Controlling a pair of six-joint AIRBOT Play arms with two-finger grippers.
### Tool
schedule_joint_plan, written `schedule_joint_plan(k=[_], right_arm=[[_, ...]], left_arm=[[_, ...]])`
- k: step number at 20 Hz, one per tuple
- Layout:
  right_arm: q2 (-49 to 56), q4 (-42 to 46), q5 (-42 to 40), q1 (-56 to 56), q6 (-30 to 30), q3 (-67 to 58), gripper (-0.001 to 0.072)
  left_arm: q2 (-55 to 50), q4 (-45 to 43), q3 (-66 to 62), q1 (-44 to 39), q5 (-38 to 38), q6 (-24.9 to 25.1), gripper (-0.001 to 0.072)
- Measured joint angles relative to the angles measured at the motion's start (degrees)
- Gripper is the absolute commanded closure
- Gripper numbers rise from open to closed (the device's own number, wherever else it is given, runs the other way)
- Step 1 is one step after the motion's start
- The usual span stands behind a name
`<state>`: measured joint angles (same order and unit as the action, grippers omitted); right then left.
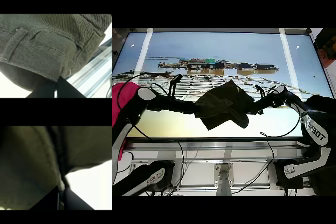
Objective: Fold the clothes and pants, and hang the long-sleeved shirts on hangers.
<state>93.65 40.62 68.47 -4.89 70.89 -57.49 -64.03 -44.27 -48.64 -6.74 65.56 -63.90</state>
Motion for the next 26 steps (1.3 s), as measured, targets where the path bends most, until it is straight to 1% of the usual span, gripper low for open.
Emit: schedule_joint_plan(k=[4, 6, 9, 11, 14, 18, 20, 23, 26], right_arm=[[-4.48, -0.13, 6.38, 2.12, 1.75, -3.19, 0.0687], [-8.46, -0.22, 8.46, 4.61, 2.64, -5.79, 0.0686], [-14.49, -1.97, 8.07, 9.44, 3.76, -12.13, 0.0686], [-17.38, -3.45, 4.46, 11.41, 4.20, -17.16, 0.0686], [-19.41, -4.85, -2.60, 11.34, 4.44, -23.93, 0.0686], [-20.26, -5.68, -14.91, 9.53, 4.57, -29.27, 0.0685], [-20.41, -5.97, -21.14, 9.16, 4.59, -30.53, 0.0685], [-20.15, -6.27, -28.13, 8.70, 4.61, -31.39, 0.0685], [-19.85, -6.40, -32.85, 7.54, 4.61, -31.74, 0.0687]], left_arm=[[0.09, 1.31, -0.52, 0.24, -0.13, 0.07, 0.0691], [0.35, 5.38, -2.71, 0.74, -0.66, 1.05, 0.0692], [0.55, 10.36, -8.15, 1.01, -2.19, 2.25, 0.0692], [0.57, 12.24, -11.13, 0.39, -6.56, 2.60, 0.0692], [0.57, 15.47, -14.23, -0.85, -15.93, 3.52, 0.0693], [0.57, 25.51, -17.59, -1.75, -25.97, 10.78, 0.0692], [0.50, 29.11, -18.84, -1.92, -29.97, 13.99, 0.0693], [-0.63, 33.24, -19.80, -2.10, -33.64, 17.55, 0.0693], [-2.54, 39.85, -20.17, -2.93, -35.76, 22.49, 0.0695]])
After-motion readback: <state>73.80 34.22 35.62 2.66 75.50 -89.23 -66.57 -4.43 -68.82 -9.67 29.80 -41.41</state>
